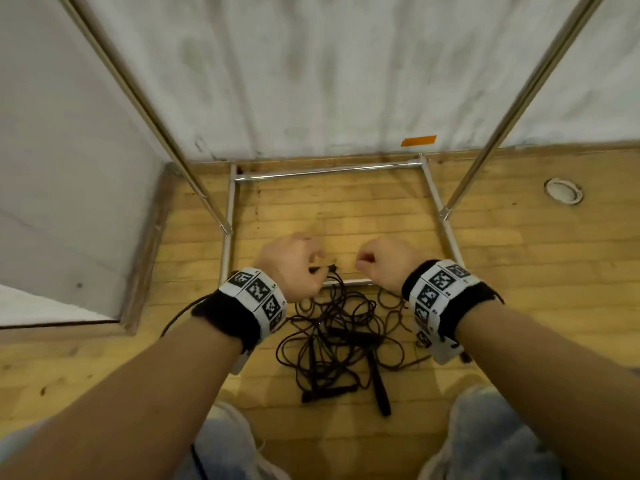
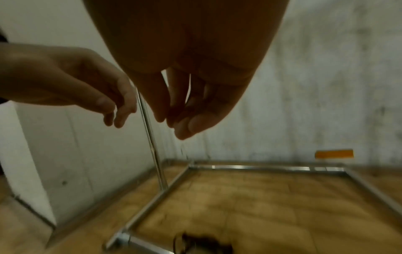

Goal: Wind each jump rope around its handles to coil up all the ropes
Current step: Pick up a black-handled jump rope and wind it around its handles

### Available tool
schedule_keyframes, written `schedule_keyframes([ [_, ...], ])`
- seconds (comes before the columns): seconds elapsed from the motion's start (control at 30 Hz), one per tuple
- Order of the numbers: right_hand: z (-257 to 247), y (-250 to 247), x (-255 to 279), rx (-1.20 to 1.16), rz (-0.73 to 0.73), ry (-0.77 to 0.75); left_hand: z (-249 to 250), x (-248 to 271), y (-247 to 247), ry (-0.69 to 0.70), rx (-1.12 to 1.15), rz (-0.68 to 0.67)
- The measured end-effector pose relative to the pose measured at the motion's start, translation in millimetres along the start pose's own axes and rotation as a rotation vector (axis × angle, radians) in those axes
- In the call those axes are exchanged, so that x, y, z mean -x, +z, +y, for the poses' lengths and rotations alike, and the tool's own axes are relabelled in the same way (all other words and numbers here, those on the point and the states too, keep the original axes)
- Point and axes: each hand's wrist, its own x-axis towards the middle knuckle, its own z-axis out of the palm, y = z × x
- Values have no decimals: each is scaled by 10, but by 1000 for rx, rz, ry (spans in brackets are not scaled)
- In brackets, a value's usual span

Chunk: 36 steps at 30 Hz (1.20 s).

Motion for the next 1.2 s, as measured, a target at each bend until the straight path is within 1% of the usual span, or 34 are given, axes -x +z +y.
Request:
schedule_keyframes([
  [0.1, 166, 470, -193, 103, -190, 16, -105, -136, 460, 16, -60, -112],
  [0.2, 382, 928, -347, 105, -369, 31, -166, -220, 943, 49, -52, -252],
  [0.27, 541, 1196, -424, 136, -443, 40, -190, -256, 1272, 60, -46, -335],
  [0.4, 790, 1722, -451, 206, -587, -45, -204, -272, 1886, 105, -53, -517],
  [0.47, 878, 2022, -403, 250, -664, -104, -215, -241, 2129, 121, -32, -587],
  [0.53, 918, 2258, -372, 295, -723, -120, -233, -175, 2323, 127, -28, -654],
  [0.57, 932, 2330, -363, 265, -710, -109, -239, -122, 2395, 128, -37, -695],
  [0.63, 972, 2360, -369, 122, -588, -99, -259, -62, 2493, 150, -64, -736],
  [0.67, 988, 2343, -378, 41, -511, -100, -276, -63, 2511, 149, -57, -725],
  [0.73, 1006, 2275, -386, -94, -365, -91, -316, -125, 2478, 98, 45, -637],
  [0.8, 997, 2168, -421, -182, -223, -59, -364, -254, 2368, 5, 169, -528],
  [0.87, 997, 2009, -511, -205, -78, -44, -395, -387, 2204, -65, 201, -410],
  [0.97, 977, 1659, -614, -262, 123, -62, -357, -524, 1895, -75, 206, -233],
  [1.03, 913, 1398, -629, -293, 213, -90, -311, -566, 1647, -82, 232, -151],
  [1.13, 733, 971, -550, -281, 293, -84, -262, -611, 1194, -117, 268, -31],
  [1.2, 579, 669, -444, -277, 357, -115, -188, -625, 826, -137, 278, 54],
])
